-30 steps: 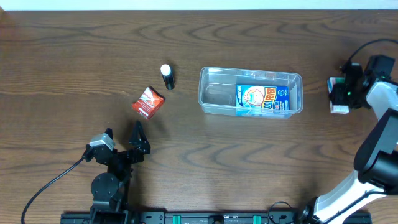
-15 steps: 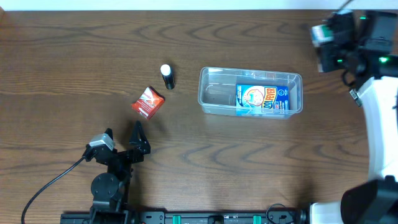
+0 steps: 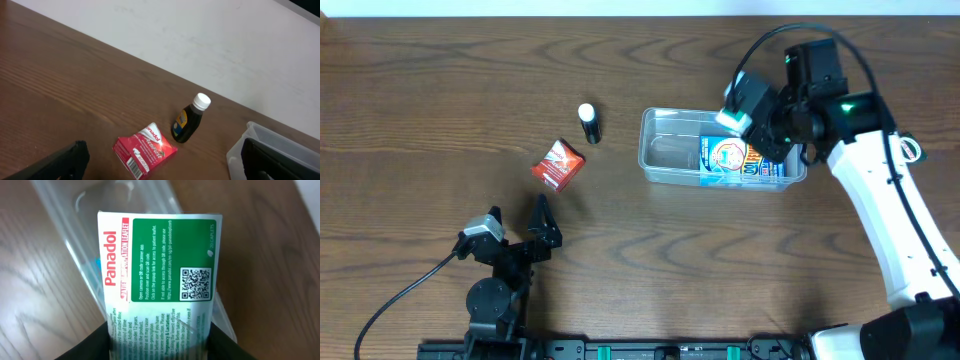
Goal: Pack container
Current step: 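Lift the Panadol box and lower it into the container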
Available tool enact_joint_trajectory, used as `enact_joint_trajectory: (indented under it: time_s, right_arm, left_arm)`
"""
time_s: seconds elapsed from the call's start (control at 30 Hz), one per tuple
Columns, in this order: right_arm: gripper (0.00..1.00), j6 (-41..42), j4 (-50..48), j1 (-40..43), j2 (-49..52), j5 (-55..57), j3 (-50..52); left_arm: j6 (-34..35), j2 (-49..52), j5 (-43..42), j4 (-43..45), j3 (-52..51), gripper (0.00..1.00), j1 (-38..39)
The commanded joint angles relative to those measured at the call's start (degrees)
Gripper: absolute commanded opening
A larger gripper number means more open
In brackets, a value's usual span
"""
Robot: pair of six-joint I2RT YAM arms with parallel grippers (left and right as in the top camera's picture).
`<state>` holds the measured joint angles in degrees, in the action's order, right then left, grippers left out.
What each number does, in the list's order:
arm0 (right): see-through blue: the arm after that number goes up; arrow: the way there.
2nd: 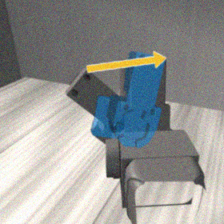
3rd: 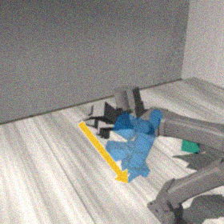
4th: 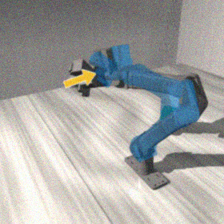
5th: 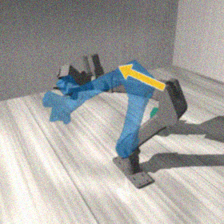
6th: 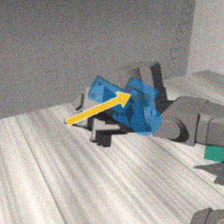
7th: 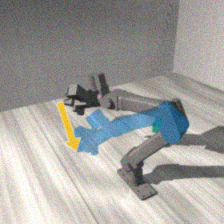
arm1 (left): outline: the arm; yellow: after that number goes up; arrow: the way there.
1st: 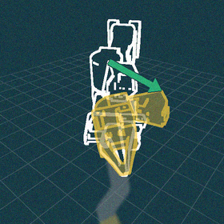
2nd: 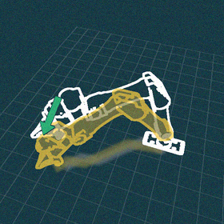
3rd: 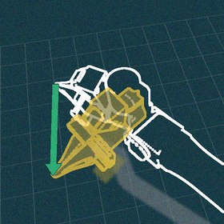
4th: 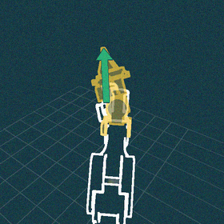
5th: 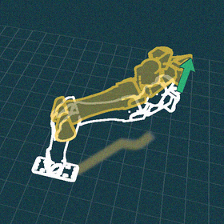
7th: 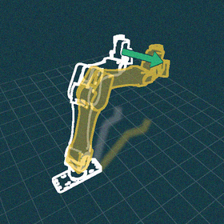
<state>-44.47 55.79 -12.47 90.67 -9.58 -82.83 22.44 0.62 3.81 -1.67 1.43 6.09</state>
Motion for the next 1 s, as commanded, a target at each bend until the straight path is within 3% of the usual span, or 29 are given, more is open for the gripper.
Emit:
enact_joint_trajectory:
  time_s: [0.0, 0.27, 0.67, 0.8, 0.97]
  right_arm:
    - [0.49, -7.91, -0.37, -0.28, 0.90, -0.33, 2.56]
    - [0.54, -13.64, -4.31, -0.20, 1.33, -0.28, 7.41]
    - [0.49, -15.32, -13.05, 0.94, 2.34, 3.65, 12.15]
    - [0.52, -11.19, -14.40, 0.94, 2.34, 3.61, 12.15]
    - [0.54, 0.31, -20.55, 1.62, 2.32, 4.24, 12.13]
  left_arm:
    - [-0.92, -0.39, 1.55, -2.03, -1.20, 0.98, -0.28]
    - [-0.92, -0.39, 1.55, -2.03, -1.20, 0.98, -0.28]
    - [-0.92, -0.39, 1.55, -2.03, -1.20, 0.98, -0.28]
    - [-0.92, -0.39, 1.53, -2.03, -1.20, 0.98, -0.28]
    - [-0.92, -0.39, 1.55, -2.03, -1.20, 0.98, -0.28]
